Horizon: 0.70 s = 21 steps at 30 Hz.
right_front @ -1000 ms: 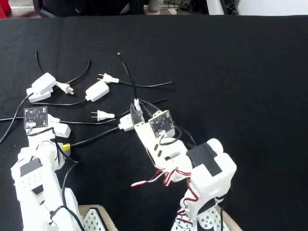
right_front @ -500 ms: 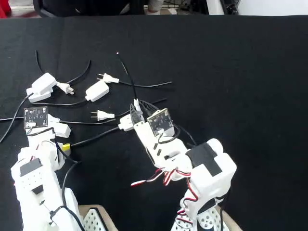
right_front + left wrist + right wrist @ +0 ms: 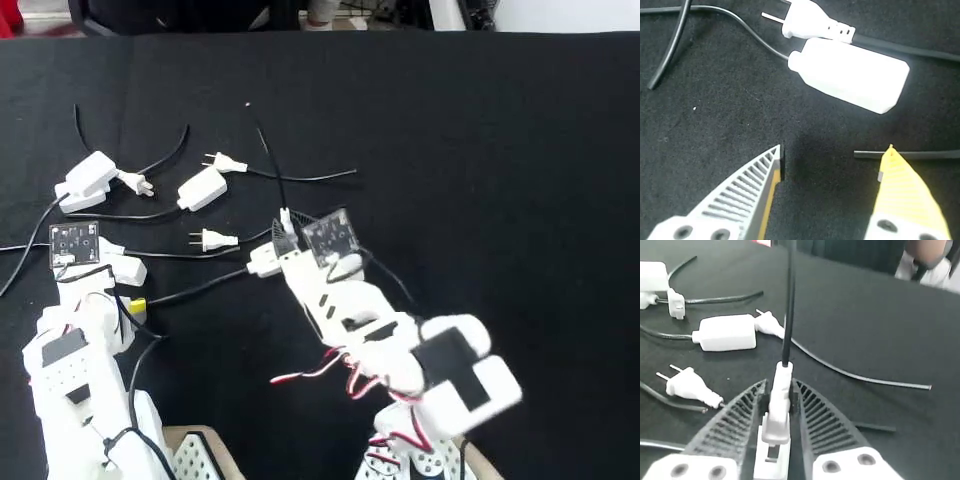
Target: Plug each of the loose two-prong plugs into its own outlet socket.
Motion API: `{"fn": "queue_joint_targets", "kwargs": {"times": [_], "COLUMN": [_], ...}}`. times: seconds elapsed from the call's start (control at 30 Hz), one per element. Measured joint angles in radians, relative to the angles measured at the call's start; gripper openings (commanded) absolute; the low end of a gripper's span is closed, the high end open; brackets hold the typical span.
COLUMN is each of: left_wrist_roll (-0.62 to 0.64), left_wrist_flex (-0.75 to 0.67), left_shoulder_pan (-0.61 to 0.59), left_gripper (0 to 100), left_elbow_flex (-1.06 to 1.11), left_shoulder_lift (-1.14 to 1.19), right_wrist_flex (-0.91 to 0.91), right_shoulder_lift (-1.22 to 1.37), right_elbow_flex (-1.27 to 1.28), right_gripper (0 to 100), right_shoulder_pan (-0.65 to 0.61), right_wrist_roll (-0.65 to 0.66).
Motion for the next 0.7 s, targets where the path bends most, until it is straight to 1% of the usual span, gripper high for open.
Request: {"fn": "queue_joint_targets", "kwargs": {"times": [0.1, 0.17, 0.47, 0.7], "left_wrist_roll": [0.0, 0.0, 0.0, 0.0], "left_wrist_flex": [0.0, 0.0, 0.0, 0.0], "left_shoulder_pan": [0.0, 0.0, 0.0, 0.0], "left_gripper": [31, 31, 31, 31], "left_elbow_flex": [0.0, 0.0, 0.0, 0.0], "left_shoulder_lift": [0.0, 0.0, 0.0, 0.0], "right_wrist_flex": [0.103, 0.127, 0.149, 0.153], "right_shoulder_lift": [-0.068, -0.098, -0.175, -0.18], "right_elbow_flex": [0.003, 0.02, 0.083, 0.089], "right_gripper": [1.2, 1.2, 1.5, 1.6], "right_shoulder_pan": [0.0, 0.002, 0.002, 0.002], "right_wrist_roll": [-0.009, -0.011, -0.012, -0.011]}}
